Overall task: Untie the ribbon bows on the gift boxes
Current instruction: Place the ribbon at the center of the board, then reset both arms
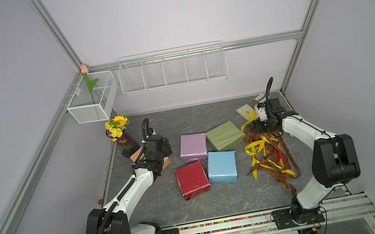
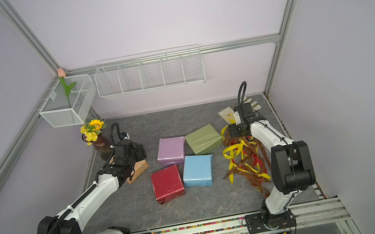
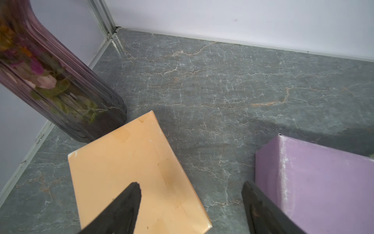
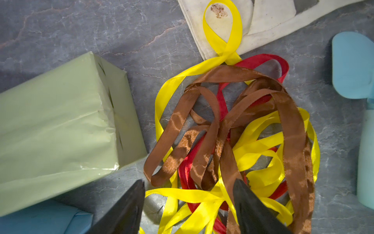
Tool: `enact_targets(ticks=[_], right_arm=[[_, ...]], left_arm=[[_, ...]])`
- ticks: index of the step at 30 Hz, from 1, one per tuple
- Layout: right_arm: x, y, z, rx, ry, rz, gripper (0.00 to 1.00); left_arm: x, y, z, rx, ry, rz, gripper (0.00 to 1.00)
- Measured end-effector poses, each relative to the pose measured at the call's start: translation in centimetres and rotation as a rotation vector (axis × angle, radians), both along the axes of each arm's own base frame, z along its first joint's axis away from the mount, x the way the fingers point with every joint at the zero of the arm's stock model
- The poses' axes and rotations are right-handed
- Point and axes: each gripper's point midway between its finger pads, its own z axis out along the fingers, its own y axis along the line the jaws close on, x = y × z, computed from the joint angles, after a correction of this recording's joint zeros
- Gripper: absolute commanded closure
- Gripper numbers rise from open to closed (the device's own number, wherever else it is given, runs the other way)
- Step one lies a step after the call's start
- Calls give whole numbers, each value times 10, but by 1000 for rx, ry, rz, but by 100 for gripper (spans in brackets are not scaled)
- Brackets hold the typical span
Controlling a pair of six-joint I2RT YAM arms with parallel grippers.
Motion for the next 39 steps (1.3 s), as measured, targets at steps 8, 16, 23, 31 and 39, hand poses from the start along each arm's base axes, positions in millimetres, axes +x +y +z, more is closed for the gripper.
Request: enact_targets(ticks=[8,16,23,31,39], right_arm=[[2,-14,33,54,-124,16,3],[-11,-47,4,45,-244,-72,5],[-12,-56,-38,18,-261,-109,11],[-9,-61,-41,0,-371,-122,11],[-15,-60,-38,-10,-494,-111,11]], left_arm=[[18,30,-1,56,-41,22,18],[30,71,-28,36,-56,61,17],[32,68,-54,61,-61,4,16],[38,71,-46,56,-139,-8,15],[15,73,-68,50,-192,-7,14]])
